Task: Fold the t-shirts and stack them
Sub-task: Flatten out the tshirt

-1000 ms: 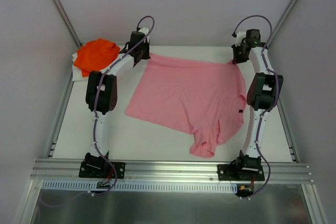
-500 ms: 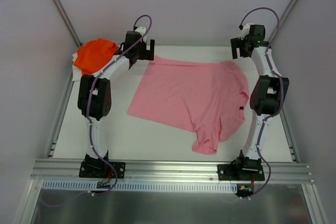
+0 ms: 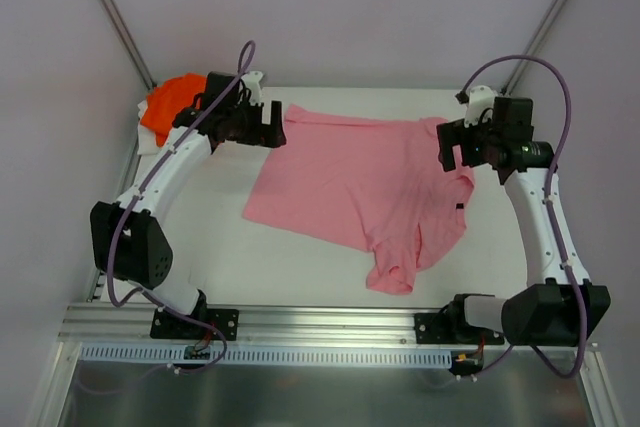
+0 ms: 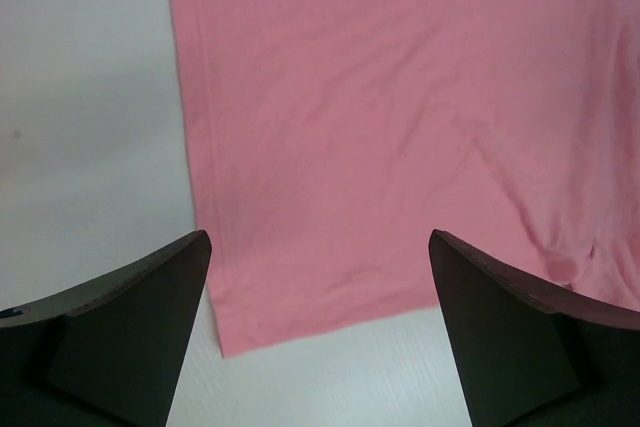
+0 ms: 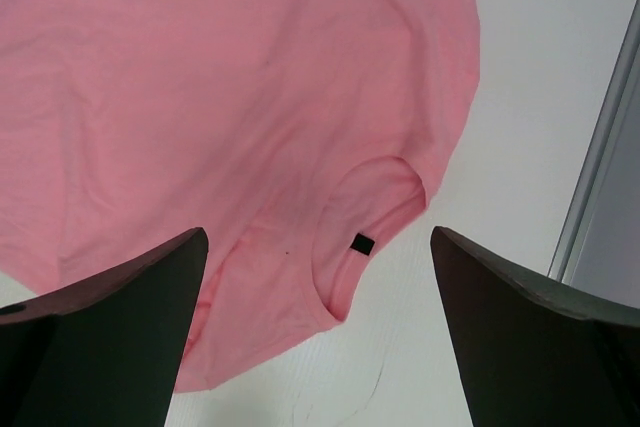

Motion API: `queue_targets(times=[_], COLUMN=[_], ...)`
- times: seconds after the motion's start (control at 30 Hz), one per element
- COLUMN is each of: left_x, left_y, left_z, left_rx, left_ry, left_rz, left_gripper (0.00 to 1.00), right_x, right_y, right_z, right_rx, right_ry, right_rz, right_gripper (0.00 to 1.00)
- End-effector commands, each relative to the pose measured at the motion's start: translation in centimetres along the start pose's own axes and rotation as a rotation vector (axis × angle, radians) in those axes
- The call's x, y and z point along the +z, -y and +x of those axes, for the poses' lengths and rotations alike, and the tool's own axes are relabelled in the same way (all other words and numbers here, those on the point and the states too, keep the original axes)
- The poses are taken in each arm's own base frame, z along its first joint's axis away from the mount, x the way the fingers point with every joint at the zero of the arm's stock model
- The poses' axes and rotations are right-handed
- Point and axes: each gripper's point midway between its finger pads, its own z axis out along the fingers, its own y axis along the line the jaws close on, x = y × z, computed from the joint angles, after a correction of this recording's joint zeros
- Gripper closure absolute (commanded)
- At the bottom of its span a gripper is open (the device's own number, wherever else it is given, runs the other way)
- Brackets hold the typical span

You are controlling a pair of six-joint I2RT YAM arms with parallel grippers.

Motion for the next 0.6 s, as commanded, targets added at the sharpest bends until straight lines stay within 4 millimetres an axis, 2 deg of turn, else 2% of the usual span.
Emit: queue_targets(times=[0.0,0.07,0.13,0.27,0.3,0.37,0.43,0.57], left_x=[0.2,0.9,1.5,2.4,2.5,2.9,3.4,4.8], left_y=[0.2,-0.5,-0.9,-0.5,-0.3,-0.3,0.1,1.0], left_z=[5.5,7.8,9.9,12.3,12.1,12.9,12.8,13.1], left_rx=[-0.1,-0.125,-0.159,-0.206,-0.212,-0.234,-0.249,-0.285], left_ry=[-0.171,-0.249,-0.32,-0.432,-0.438,-0.486,-0.491,-0.511], left_rz=[0.032,-0.008,-0.021,-0.002,-0.002,-0.003,0.015,0.069], left_gripper=[0.07,0.08,0.08,0.1,0.12,0.16,0.17,0.16], right_x=[0.2,1.0,2.7,4.1,4.2,4.5,4.7,5.2], right_y=[1.1,0.4,-0.7,-2.1,-2.1,-2.6,-2.9,-2.8], right_z=[4.1,5.9,9.1,11.7,11.2,11.5,10.3,10.1], right_rx=[-0.003,0.016,0.046,0.071,0.068,0.082,0.085,0.097], right_ry=[-0.106,-0.154,-0.259,-0.372,-0.369,-0.421,-0.402,-0.435], right_rz=[0.03,-0.005,-0.061,-0.152,-0.167,-0.207,-0.24,-0.254], right_gripper=[0.0,0.0,0.0,0.0,0.0,0.01,0.01,0.01])
